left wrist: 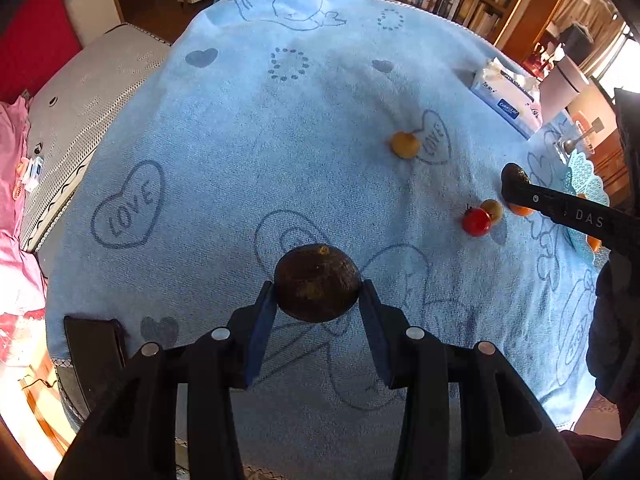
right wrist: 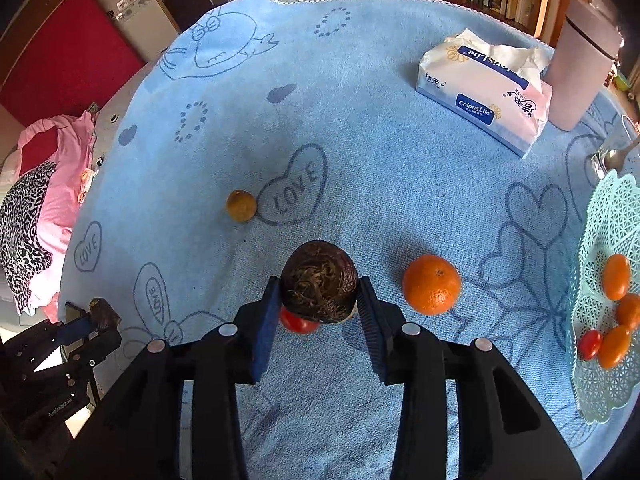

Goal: Organize fruits
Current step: 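Lower the dark fruit into the basket and open the right gripper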

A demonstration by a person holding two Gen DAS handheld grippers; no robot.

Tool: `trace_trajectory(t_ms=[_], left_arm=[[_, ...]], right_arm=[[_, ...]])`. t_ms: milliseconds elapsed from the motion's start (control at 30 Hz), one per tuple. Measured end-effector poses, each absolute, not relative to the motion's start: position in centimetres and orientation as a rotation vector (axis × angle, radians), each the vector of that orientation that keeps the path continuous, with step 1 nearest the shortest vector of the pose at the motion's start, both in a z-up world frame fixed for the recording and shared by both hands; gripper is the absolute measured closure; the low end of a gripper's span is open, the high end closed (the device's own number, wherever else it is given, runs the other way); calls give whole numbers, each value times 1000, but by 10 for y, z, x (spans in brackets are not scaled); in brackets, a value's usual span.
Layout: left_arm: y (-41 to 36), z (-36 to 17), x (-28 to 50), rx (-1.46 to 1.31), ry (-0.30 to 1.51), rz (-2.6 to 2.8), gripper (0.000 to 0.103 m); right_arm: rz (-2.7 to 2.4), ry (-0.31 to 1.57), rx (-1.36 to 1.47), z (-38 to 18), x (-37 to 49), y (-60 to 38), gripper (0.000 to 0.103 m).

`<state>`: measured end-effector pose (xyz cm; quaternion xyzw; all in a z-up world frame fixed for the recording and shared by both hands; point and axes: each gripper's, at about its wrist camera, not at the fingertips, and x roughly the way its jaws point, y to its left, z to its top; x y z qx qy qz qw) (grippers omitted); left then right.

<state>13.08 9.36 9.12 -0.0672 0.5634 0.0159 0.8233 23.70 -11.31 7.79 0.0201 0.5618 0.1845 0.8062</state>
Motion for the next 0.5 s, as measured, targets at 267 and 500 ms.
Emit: trace_trajectory(t_ms=[267,500], left_arm=[[65,99,132,-130,1178,1,60],[45,103,128,-129,1167,-15,60]], right_arm=[[369,1172,97,100,211,-156,63],[291,1151,146,111,194,-208,63]])
